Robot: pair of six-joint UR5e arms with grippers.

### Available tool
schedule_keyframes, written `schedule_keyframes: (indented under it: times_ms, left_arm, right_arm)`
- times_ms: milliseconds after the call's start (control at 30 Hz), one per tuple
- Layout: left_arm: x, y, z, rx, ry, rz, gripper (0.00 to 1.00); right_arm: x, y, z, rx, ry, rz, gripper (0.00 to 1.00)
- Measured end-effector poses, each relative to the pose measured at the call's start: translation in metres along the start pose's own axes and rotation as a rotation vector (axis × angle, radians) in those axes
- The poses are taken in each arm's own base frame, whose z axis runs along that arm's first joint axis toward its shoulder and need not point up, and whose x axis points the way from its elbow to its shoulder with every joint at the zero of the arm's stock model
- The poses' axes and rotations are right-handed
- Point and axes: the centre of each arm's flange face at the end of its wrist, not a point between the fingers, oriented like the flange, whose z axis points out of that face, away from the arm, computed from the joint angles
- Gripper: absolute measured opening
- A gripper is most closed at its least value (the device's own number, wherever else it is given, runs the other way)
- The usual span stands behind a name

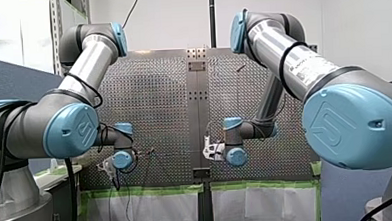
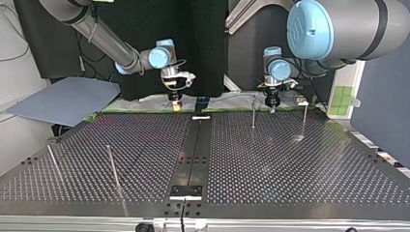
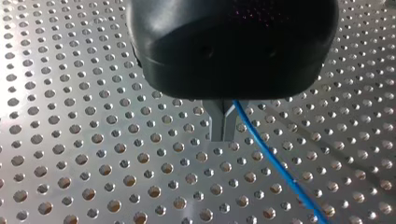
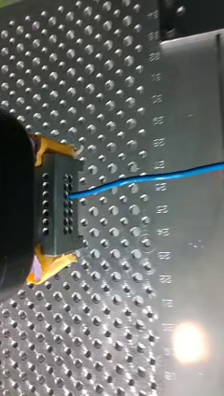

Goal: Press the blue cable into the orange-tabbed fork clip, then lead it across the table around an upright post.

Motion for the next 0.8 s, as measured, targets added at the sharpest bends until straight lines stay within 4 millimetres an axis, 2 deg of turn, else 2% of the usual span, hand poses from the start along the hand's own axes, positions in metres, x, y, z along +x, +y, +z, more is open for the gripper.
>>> schedule_keyframes:
  times_ms: [567,800]
  left_arm:
    - [-0.006,0.006,0.005,-0.026,-0.026,-0.004,0.0]
    - [-0.016,0.008,0.019,-0.056,-0.066,-0.019,0.0]
  right_arm:
    - [0.018,0.03,0.026,-0.064,0.013,0.003,0.0]
    - [0.019,0.043,0.028,-0.134,0.017,0.003,0.0]
